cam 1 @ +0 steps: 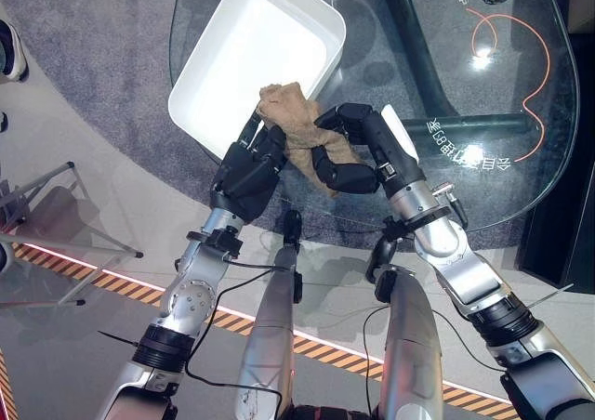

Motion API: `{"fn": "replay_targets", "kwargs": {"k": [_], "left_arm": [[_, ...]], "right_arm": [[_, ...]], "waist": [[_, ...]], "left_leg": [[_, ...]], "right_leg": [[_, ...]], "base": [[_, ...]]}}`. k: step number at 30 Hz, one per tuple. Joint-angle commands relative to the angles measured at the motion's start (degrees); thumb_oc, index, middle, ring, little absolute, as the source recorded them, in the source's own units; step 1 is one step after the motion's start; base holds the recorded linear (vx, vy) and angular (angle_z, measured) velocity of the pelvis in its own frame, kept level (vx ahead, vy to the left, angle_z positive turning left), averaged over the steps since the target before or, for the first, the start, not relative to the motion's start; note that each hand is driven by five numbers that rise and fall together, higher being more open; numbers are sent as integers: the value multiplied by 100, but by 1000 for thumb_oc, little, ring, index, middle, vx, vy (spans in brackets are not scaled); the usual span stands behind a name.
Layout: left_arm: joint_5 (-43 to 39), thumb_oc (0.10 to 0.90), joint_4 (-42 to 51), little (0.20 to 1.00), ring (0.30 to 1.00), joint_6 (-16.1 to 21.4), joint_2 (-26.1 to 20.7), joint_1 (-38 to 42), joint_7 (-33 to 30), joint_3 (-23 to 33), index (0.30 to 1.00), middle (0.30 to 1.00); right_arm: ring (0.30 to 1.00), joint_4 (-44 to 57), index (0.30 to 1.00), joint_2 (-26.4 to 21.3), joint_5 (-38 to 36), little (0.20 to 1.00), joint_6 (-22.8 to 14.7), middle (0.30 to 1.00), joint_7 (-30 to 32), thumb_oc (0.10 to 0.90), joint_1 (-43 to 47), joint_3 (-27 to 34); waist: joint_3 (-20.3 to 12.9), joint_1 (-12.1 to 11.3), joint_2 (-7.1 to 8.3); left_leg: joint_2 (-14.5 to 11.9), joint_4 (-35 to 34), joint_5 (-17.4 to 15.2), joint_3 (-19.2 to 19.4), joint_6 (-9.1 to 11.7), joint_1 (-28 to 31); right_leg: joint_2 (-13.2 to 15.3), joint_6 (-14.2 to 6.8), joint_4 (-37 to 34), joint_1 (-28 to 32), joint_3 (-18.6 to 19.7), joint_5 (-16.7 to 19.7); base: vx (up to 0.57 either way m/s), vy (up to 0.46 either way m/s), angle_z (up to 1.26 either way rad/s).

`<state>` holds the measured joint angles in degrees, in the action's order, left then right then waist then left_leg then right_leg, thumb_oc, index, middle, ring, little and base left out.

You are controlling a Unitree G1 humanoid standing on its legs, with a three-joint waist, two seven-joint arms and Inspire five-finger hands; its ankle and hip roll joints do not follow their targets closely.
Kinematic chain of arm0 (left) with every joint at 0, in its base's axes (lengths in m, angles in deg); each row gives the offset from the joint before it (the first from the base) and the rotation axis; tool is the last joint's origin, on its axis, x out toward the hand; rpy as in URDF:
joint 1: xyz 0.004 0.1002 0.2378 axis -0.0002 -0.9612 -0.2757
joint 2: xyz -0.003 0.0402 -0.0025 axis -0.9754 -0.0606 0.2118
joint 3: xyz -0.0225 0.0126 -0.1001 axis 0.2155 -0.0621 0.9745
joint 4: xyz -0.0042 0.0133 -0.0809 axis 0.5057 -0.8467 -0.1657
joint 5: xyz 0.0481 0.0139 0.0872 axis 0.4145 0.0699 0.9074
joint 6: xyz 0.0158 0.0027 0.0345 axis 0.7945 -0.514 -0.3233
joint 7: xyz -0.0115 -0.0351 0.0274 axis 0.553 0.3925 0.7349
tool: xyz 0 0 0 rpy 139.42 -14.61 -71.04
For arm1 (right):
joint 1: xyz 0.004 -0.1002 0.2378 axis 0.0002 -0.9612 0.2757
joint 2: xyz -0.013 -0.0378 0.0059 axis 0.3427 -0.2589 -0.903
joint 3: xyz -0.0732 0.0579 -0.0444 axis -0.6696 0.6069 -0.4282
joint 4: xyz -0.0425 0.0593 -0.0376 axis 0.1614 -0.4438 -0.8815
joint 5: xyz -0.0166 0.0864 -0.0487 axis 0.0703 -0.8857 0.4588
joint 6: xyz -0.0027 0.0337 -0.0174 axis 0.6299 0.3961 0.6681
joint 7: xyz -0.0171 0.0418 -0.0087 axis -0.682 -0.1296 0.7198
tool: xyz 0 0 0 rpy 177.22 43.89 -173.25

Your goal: Wipe the table with a cloth and put it in the basket.

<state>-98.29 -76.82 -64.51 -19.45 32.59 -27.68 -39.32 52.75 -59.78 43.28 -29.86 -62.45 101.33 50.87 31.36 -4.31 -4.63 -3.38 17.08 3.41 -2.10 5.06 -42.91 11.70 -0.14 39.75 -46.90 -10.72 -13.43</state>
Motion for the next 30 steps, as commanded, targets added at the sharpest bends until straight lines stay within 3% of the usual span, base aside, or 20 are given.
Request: {"fn": "replay_targets", "kwargs": {"k": [1, 17, 30], "left_arm": [[-204, 800, 1053, 900, 900, 210, -41, 284, 546, 14, 900, 900], [-297, 800, 1154, 900, 900, -111, -109, 302, 974, -6, 900, 900], [-332, 800, 1197, 900, 900, -91, -121, 328, 1011, -31, 900, 900]], "right_arm": [[300, 1392, 300, 181, -119, 200, -530, 300, 138, 100, 765, -103], [300, 1281, 300, 110, -45, 200, -232, 300, 374, 100, 641, 3], [300, 1399, 300, 66, -179, 200, -290, 300, -73, 100, 768, -129]], "waist": [[-156, 124, -3], [-156, 162, 9], [-156, 146, 5]], "left_leg": [[158, 804, -497, 485, -360, 122], [166, 751, -489, 485, -375, 170], [176, 733, -480, 482, -385, 161]], "right_leg": [[-157, -231, -869, 336, 124, 942], [-166, -240, -924, 361, 147, 977], [-170, -243, -937, 350, 139, 985]], "base": [[0, 0, 0], [0, 0, 0], [0, 0, 0]]}}
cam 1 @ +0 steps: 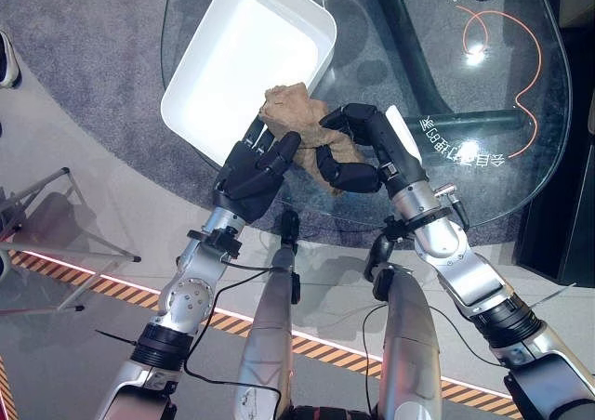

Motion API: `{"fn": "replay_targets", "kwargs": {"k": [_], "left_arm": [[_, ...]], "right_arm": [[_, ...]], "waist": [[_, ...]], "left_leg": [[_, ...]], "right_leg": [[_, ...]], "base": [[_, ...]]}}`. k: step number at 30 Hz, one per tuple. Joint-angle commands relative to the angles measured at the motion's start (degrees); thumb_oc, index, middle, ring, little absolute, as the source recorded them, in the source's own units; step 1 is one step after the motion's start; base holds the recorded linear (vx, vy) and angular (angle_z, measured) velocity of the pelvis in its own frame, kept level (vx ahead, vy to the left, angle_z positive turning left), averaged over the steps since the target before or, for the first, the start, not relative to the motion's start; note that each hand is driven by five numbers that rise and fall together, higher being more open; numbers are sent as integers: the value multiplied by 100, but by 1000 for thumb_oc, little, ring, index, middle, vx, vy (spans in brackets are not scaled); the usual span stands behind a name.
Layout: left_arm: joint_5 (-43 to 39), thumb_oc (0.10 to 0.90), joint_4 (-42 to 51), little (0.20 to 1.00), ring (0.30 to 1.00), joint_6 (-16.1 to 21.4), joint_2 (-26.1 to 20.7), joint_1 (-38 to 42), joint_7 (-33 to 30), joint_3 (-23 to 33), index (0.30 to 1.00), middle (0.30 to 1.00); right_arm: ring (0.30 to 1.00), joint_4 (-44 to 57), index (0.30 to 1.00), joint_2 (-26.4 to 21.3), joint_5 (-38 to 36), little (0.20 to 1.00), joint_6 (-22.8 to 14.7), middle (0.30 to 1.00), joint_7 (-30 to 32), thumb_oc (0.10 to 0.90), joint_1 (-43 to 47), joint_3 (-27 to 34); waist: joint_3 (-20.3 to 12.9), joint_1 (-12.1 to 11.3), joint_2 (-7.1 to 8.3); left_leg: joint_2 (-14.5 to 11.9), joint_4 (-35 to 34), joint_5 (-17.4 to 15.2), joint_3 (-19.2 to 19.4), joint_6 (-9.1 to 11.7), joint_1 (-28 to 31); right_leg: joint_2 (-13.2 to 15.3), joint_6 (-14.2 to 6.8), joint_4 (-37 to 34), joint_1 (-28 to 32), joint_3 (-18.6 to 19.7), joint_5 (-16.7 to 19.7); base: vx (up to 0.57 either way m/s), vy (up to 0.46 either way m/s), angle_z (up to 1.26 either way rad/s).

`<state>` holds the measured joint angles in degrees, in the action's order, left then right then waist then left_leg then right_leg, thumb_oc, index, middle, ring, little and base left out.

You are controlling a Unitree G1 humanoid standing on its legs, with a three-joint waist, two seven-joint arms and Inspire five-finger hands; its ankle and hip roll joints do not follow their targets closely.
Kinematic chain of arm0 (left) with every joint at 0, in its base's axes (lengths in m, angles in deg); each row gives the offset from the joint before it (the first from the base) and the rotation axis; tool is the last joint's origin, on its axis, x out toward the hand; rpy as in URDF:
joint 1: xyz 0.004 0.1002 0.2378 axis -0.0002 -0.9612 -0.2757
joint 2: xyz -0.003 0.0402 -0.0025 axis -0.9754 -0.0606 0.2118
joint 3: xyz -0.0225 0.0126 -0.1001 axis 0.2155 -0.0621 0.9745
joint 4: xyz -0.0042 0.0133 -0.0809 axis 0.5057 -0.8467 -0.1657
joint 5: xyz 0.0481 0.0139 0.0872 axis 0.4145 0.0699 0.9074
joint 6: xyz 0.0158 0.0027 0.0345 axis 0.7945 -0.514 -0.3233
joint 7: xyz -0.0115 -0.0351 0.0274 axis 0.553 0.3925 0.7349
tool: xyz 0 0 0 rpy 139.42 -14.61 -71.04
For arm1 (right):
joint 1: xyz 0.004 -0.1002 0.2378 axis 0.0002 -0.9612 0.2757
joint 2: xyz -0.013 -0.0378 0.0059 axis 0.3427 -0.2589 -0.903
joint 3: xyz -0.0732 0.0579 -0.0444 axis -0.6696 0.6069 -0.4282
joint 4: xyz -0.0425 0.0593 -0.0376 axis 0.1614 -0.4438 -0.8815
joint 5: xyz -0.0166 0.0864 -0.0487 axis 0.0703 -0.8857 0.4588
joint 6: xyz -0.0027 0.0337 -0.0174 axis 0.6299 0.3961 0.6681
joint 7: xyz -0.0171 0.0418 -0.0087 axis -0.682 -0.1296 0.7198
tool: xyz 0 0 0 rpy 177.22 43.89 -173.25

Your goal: Wipe the table with a cloth and put it in the basket.

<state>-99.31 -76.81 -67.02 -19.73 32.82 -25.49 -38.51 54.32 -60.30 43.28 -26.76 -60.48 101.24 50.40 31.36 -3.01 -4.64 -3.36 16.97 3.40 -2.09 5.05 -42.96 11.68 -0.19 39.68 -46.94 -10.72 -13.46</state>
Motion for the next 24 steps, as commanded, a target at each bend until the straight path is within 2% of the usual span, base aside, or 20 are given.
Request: {"fn": "replay_targets", "kwargs": {"k": [1, 14, 15, 16, 17, 24], "left_arm": [[-230, 800, 1197, 900, 900, 146, -102, 303, 799, -111, 900, 900], [-330, 800, 1140, 900, 900, 246, -131, 362, 827, -142, 900, 900], [-324, 468, 1146, 568, 615, 289, -126, 365, 816, -142, 615, 615], [-315, 353, 1150, 453, 516, 327, -126, 375, 798, -144, 516, 516], [-296, 116, 1156, 216, 314, 356, -94, 383, 772, -142, 314, 314], [-296, 100, 1100, 200, 300, 546, -76, 430, 745, -125, 300, 300]], "right_arm": [[300, 1309, 300, 106, -192, 200, -611, 300, -395, 100, 802, -136], [300, 1352, 300, -26, -387, 200, -584, 300, -864, 100, 1014, -349], [300, 1351, 300, -33, -389, 200, -583, 300, -881, 100, 1021, -361], [300, 1342, 300, -29, -396, 200, -585, 300, -904, 100, 1028, -362], [300, 1320, 300, -10, -397, 200, -597, 300, -947, 100, 1039, -362], [300, 1315, 300, 16, -397, 200, -590, 300, -915, 100, 1082, -389]], "waist": [[-156, 8, 6], [-156, -15, 25], [-156, -17, 26], [-156, -19, 27], [-156, -22, 30], [-156, -27, 41]], "left_leg": [[177, 743, -478, 474, -385, 176], [197, 737, -466, 458, -376, 197], [196, 742, -468, 457, -375, 195], [197, 745, -471, 454, -376, 194], [198, 745, -469, 452, -374, 191], [206, 726, -464, 453, -379, 195]], "right_leg": [[-169, -239, -923, 364, 136, 984], [-183, -238, -952, 404, 109, 990], [-182, -238, -946, 400, 110, 989], [-180, -238, -941, 398, 107, 988], [-182, -239, -946, 397, 109, 992], [-192, -245, -968, 399, 103, 1002]], "base": [[0, 0, 0], [0, 0, 0], [0, 0, 0], [0, 0, 0], [0, 0, 0], [0, 0, 0]]}}
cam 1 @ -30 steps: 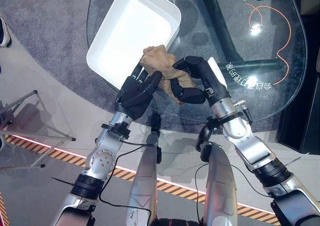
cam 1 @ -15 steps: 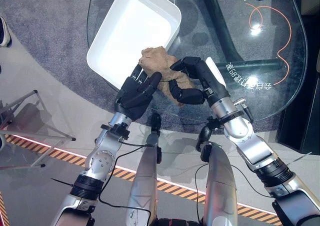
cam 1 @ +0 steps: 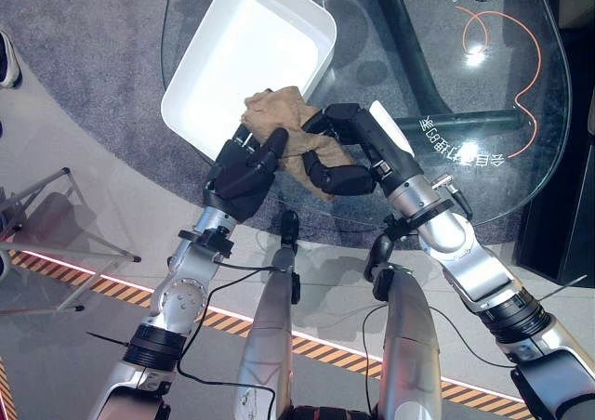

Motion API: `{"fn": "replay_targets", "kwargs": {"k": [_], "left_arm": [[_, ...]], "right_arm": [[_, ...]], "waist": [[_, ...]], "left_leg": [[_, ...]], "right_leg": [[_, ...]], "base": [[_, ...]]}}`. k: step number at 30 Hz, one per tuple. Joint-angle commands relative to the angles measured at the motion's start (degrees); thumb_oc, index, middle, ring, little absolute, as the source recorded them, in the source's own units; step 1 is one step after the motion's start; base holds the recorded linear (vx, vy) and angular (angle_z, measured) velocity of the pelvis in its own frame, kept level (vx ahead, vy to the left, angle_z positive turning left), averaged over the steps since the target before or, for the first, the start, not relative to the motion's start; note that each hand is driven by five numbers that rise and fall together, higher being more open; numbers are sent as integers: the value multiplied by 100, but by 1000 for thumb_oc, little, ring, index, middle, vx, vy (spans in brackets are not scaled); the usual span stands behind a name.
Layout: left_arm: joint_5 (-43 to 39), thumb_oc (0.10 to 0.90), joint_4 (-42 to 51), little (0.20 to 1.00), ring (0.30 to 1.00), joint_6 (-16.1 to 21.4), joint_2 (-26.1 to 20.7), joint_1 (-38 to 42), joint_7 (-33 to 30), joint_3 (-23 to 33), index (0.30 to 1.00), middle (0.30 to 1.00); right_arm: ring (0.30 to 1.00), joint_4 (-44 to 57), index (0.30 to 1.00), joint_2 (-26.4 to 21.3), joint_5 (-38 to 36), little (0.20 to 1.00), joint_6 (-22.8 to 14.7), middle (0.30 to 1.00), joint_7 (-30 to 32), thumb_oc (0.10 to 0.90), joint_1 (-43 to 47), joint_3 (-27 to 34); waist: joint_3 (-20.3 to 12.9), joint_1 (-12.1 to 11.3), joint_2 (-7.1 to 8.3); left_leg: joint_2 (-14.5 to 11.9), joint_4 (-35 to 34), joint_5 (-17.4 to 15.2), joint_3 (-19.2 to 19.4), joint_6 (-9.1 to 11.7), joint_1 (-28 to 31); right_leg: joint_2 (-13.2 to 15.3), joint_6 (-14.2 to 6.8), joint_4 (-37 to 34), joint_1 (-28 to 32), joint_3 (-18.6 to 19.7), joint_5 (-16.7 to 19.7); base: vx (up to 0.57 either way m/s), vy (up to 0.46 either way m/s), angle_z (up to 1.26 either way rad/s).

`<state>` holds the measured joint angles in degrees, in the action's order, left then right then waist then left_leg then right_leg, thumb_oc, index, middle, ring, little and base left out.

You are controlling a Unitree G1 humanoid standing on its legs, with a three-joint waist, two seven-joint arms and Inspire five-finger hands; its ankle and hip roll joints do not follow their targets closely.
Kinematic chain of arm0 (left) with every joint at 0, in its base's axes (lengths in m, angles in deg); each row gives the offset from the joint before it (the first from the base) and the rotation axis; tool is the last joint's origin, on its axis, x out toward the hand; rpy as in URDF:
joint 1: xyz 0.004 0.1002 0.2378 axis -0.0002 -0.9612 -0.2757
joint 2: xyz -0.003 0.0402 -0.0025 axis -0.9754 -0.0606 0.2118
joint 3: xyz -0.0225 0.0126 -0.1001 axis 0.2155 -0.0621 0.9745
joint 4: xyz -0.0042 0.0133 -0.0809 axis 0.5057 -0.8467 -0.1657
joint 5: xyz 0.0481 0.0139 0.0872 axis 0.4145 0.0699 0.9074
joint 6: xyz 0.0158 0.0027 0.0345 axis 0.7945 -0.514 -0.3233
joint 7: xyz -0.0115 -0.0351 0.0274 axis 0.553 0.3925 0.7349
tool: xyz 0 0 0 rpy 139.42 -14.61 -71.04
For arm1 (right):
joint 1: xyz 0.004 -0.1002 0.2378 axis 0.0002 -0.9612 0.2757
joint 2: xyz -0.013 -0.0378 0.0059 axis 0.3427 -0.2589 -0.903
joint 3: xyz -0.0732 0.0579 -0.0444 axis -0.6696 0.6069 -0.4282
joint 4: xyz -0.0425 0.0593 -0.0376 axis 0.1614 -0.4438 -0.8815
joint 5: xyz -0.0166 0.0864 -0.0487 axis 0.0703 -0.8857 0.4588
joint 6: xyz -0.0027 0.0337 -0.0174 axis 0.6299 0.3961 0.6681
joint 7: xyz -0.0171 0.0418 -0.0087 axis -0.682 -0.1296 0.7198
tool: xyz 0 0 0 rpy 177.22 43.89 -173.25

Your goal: Wipe the table with a cloth and put it in the basket.

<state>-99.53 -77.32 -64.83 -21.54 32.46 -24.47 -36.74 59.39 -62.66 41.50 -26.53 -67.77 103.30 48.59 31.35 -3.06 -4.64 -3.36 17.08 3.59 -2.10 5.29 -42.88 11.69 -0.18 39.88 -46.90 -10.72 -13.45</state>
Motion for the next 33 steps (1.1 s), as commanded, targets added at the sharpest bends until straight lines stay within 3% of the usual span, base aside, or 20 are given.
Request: {"fn": "replay_targets", "kwargs": {"k": [1, 24, 25, 26, 33], "left_arm": [[-283, 100, 1148, 200, 300, 335, 105, 467, 638, -294, 300, 300], [-219, 100, 1204, 200, 300, 771, 322, 383, 409, -144, 300, 300], [-241, 100, 1186, 200, 300, 890, 363, 375, 284, -111, 300, 300], [-233, 100, 1178, 200, 300, 937, 380, 370, 238, -101, 300, 300], [44, 100, 1122, 200, 300, 1545, 518, 307, -449, 64, 300, 300]], "right_arm": [[300, 804, 300, 253, -222, 200, -618, 300, -188, 100, 874, -199], [300, 803, 300, 373, -160, 200, -636, 300, -158, 100, 800, -101], [731, 791, 731, 411, -134, 702, -612, 731, -126, 602, 793, -79], [900, 788, 900, 424, -132, 900, -597, 900, -112, 800, 792, -78], [900, 711, 900, 561, -135, 900, -645, 900, -30, 800, 744, 0]], "waist": [[-156, -21, 42], [-156, -43, 59], [-156, -53, 63], [-156, -57, 63], [-156, -85, 73]], "left_leg": [[205, 716, -485, 453, -404, 187], [244, 695, -492, 447, -414, 201], [248, 705, -499, 447, -414, 187], [247, 697, -499, 448, -416, 189], [263, 735, -507, 420, -419, 169]], "right_leg": [[-190, -247, -986, 394, 103, 1000], [-190, -259, -1021, 409, 82, 1010], [-182, -258, -1023, 404, 68, 1008], [-180, -258, -1029, 405, 64, 1007], [-184, -252, -992, 399, 54, 988]], "base": [[0, 0, 0], [0, 0, 0], [0, 0, 0], [0, 0, 0], [0, 0, 0]]}}
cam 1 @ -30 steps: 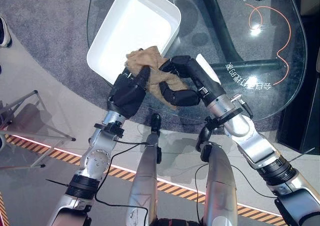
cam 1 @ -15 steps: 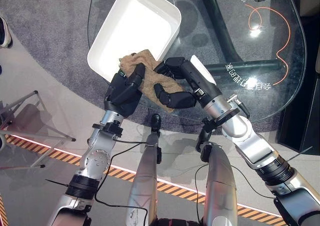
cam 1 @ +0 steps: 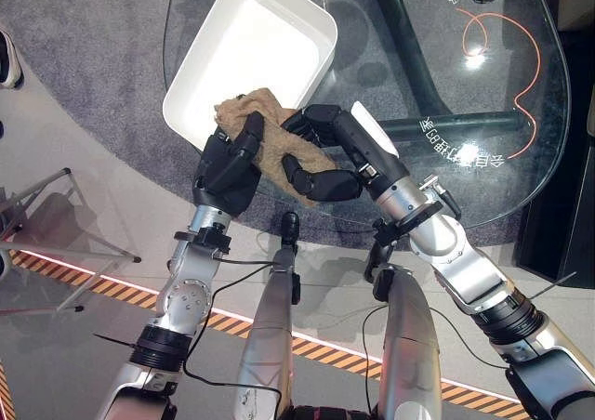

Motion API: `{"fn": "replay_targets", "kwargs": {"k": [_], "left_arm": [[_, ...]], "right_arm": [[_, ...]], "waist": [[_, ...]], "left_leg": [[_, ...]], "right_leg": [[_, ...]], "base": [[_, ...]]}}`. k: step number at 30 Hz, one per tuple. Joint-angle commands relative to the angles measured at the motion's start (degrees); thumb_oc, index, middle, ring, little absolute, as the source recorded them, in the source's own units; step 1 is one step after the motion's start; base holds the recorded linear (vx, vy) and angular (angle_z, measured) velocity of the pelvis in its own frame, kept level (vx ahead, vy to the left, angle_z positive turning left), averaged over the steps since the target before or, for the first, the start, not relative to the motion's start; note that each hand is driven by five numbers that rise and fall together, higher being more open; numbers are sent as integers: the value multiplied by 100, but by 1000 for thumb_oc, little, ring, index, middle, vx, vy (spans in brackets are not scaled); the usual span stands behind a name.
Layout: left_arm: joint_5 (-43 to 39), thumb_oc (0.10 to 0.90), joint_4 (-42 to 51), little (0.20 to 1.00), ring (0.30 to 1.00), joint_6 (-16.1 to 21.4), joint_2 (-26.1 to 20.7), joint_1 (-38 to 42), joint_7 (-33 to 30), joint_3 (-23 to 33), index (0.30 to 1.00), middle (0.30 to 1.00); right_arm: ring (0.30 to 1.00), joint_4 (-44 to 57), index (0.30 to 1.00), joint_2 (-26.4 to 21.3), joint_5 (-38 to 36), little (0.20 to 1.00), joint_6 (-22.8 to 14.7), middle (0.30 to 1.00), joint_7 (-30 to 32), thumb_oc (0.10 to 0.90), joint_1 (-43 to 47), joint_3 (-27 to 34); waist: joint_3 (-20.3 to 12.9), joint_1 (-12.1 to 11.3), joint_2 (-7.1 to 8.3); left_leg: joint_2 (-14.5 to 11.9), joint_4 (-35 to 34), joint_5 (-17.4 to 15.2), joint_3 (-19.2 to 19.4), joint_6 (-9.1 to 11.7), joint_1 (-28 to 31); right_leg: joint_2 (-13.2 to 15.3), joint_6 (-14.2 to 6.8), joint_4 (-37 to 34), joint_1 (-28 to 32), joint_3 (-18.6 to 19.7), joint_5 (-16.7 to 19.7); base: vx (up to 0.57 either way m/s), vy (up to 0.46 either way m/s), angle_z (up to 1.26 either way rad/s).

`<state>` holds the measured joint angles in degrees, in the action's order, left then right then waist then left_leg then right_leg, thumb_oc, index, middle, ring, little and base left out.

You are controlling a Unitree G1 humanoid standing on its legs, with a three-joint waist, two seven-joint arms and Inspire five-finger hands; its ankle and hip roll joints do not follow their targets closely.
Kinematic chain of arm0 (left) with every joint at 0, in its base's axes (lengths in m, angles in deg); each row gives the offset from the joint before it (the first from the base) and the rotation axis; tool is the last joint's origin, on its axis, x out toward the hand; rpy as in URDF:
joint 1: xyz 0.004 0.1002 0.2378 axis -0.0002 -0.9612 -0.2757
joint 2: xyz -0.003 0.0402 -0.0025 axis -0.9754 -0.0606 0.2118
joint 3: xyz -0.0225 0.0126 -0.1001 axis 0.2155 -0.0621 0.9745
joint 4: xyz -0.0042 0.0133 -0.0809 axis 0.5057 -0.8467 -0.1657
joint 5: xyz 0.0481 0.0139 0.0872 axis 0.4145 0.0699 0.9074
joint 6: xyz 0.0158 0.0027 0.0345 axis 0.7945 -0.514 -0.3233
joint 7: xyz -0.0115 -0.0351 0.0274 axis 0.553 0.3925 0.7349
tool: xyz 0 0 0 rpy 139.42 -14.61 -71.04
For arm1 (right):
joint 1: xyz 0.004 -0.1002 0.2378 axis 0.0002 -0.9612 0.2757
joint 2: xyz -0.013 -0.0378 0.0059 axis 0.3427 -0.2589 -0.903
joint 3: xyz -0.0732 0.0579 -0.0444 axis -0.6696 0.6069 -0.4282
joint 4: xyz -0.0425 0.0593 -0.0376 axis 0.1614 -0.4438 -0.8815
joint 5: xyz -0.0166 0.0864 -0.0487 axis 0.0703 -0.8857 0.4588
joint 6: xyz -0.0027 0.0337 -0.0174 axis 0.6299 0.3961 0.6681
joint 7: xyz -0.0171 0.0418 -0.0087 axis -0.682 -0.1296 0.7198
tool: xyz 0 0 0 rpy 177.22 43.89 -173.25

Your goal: Wipe the table with a cloth and put it in the basket.

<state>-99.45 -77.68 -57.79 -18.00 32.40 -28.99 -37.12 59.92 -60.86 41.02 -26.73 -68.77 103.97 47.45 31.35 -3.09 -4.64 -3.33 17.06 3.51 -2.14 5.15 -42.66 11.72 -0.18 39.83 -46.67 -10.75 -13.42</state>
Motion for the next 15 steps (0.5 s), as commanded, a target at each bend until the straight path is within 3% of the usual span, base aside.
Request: {"fn": "replay_targets", "kwargs": {"k": [1, 7, 10, 15], "left_arm": [[63, 100, 1151, 200, 300, 923, 192, 305, -104, 126, 300, 300], [718, 100, 1184, 200, 300, 1365, 300, 234, -844, 268, 300, 300], [789, 100, 1192, 200, 300, 1400, 306, 241, -988, 293, 300, 300], [1275, 100, 1018, 200, 300, 1739, 406, 291, -1786, 467, 300, 300]], "right_arm": [[900, 653, 900, 408, -75, 900, -626, 900, 73, 800, 664, 129], [900, 637, 900, 531, -18, 900, -601, 900, 109, 800, 645, 174], [900, 627, 900, 542, -24, 900, -595, 900, 103, 800, 655, 194], [900, 497, 900, 656, 30, 900, -546, 900, 195, 800, 743, 170]], "waist": [[-156, -87, 75], [-156, -136, 76], [-156, -143, 77], [-156, -180, 85]], "left_leg": [[264, 746, -503, 422, -405, 141], [283, 773, -500, 392, -402, 121], [286, 773, -501, 384, -404, 123], [298, 773, -502, 377, -394, 148]], "right_leg": [[-185, -252, -981, 377, 52, 978], [-177, -244, -920, 369, 21, 946], [-178, -240, -912, 370, 17, 939], [-182, -227, -884, 405, -8, 892]], "base": [[0, 0, 0], [0, 0, 0], [0, 0, 0], [0, 0, 0]]}}
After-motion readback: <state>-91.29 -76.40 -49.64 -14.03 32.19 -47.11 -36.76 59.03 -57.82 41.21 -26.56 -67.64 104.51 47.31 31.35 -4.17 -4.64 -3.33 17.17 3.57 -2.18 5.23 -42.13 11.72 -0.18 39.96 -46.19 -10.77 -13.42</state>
